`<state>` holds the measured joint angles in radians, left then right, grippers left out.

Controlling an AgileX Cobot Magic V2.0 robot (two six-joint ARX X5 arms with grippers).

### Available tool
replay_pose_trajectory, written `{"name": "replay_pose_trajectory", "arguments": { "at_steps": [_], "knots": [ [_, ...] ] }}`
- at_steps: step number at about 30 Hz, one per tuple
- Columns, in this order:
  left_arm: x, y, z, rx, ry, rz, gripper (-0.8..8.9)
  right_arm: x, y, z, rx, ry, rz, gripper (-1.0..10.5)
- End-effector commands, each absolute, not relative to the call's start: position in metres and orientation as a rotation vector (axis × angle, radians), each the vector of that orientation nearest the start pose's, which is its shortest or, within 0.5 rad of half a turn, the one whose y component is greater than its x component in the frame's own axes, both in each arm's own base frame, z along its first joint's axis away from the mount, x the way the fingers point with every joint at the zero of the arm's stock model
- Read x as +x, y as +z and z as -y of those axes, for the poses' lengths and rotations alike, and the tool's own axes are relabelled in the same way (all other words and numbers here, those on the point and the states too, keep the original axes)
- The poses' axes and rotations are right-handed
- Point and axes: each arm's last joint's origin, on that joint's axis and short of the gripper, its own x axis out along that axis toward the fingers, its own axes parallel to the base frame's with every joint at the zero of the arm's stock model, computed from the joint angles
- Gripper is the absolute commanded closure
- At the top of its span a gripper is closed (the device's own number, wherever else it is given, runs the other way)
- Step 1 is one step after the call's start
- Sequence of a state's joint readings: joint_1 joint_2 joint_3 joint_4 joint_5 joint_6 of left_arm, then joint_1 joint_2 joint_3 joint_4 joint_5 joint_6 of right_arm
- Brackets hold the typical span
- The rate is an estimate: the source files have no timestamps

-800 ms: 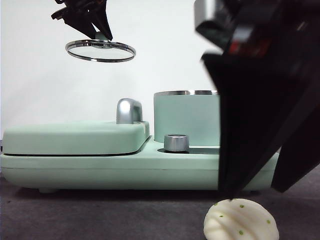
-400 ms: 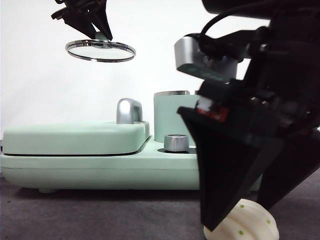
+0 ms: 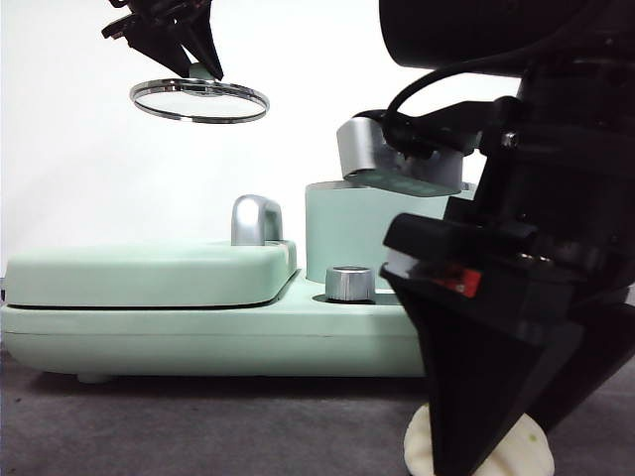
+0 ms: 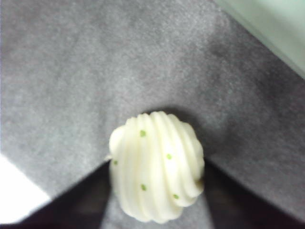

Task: Put the buns in a small steamer

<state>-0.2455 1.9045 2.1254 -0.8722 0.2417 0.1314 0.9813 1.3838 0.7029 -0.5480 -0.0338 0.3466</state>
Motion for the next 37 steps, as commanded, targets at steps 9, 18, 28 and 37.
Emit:
{"name": "replay_pose_trajectory", "arguments": {
  "at_steps": [9, 18, 28, 37],
  "knots": [
    [0.392, 0.423, 0.107, 0.134, -0.526, -0.555, 7.98, 0.134, 0.2, -0.207, -0.26, 0.679, -1.221, 8.3],
    [0.392, 0.423, 0.107, 0.133, -0.526, -0.556, 7.98, 0.158, 0.299, -0.208, -0.233, 0.667, -1.16, 8.3],
    [0.392, 0.422, 0.107, 0.133, -0.526, -0.557, 7.98, 0.243, 0.365, -0.189, -0.197, 0.558, -1.032, 8.3],
    [0.392, 0.422, 0.107, 0.131, -0.525, -0.559, 7.98, 0.311, 0.337, -0.189, -0.243, 0.435, -1.097, 8.3]
  ]
}}
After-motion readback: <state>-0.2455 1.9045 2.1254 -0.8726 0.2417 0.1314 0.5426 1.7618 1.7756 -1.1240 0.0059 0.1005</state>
